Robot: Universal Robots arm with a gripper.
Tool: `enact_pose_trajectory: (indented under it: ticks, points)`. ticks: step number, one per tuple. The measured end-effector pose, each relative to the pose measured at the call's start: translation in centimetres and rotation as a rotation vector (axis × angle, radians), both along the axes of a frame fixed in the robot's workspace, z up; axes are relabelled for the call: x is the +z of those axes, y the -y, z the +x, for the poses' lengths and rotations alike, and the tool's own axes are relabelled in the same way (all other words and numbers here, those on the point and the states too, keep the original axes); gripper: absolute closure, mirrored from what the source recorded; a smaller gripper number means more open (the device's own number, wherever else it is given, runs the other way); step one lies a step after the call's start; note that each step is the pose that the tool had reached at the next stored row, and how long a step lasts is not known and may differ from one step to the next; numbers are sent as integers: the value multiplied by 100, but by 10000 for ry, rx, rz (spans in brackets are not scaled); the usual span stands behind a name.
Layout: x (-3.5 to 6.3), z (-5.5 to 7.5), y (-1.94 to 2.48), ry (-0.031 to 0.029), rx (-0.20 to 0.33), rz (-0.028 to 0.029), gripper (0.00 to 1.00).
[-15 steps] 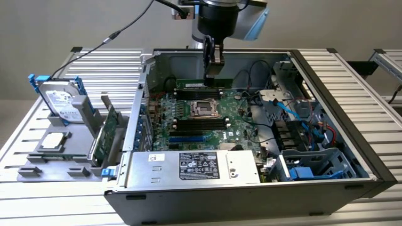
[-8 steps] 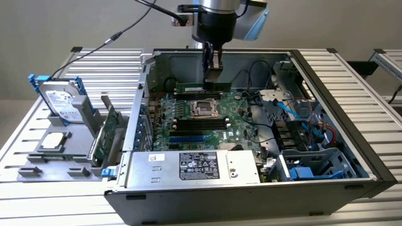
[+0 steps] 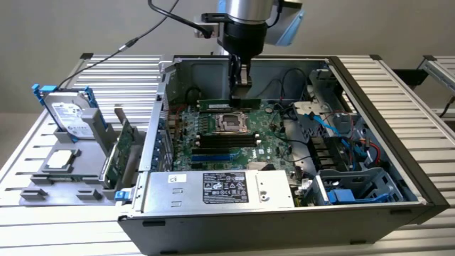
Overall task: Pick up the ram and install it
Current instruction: 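Insert the ram into the slot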
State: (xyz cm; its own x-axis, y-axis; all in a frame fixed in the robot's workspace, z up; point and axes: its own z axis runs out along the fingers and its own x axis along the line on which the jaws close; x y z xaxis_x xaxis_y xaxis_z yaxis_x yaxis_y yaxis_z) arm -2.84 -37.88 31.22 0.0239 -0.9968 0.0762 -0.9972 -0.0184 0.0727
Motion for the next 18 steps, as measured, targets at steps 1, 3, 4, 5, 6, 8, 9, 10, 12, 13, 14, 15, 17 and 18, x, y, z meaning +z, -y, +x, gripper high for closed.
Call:
enact_pose_trajectory:
  ticks: [1,3,4,5,6,8,9,10,12,13,14,15,17,18]
  points:
    - [-7,1,5,-16,9,22,86]
    - [-16,7,14,-37,18,135,86]
    - [-19,11,17,-42,20,212,86]
    - [-21,15,19,-47,23,307,86]
    - [-23,18,25,-53,24,416,86]
    - [-34,25,62,-83,23,549,86]
    - [-43,27,88,-106,23,564,86]
    - [-57,28,110,-116,23,571,86]
    - [-84,29,147,-134,22,578,86]
    - [-98,30,165,-141,22,582,86]
    - [-112,31,184,-148,22,587,86]
    - [-125,32,203,-156,21,590,86]
    - [-156,33,234,-167,21,596,86]
    - [-173,33,246,-171,21,599,86]
